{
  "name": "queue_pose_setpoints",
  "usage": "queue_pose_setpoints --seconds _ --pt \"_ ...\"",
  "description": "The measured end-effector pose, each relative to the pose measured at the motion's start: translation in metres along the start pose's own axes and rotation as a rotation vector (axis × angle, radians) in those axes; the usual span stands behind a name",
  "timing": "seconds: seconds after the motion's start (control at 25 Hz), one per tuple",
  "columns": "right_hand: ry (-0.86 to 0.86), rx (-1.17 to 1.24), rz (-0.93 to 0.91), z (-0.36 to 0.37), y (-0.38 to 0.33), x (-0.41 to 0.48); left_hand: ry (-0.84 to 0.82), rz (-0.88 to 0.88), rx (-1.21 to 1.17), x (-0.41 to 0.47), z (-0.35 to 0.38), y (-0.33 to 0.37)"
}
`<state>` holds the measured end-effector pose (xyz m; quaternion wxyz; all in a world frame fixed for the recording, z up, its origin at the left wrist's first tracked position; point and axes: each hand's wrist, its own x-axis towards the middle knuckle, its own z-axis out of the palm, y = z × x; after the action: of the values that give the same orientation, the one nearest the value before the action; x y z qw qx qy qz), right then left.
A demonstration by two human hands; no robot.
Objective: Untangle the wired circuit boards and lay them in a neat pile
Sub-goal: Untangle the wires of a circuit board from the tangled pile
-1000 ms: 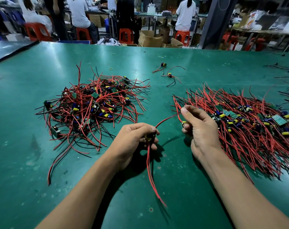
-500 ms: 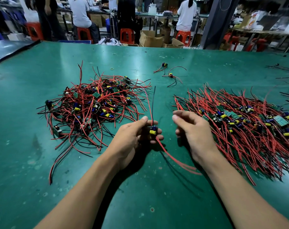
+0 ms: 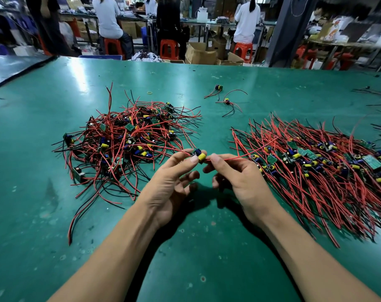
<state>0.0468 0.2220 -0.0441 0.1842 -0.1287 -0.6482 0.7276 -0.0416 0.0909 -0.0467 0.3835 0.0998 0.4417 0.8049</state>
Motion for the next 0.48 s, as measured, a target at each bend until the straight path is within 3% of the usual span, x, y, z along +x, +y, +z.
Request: queue_pose_setpoints --seconds 0.2,0.36,0.48 --pt "-0.025 0.264 0.165 -0.005 -0.008 0.003 -0.064 -0.013 0.048 -0.001 0.0 0.002" --pt "-0.142 0.236 0.202 -0.015 -0.013 0.002 -0.092 -0.146 0.07 -0.003 0.004 0.006" --pt "-0.145 0.178 0.213 -0.016 -0.01 0.002 -0.154 -0.153 0.159 -0.005 0.006 0.002"
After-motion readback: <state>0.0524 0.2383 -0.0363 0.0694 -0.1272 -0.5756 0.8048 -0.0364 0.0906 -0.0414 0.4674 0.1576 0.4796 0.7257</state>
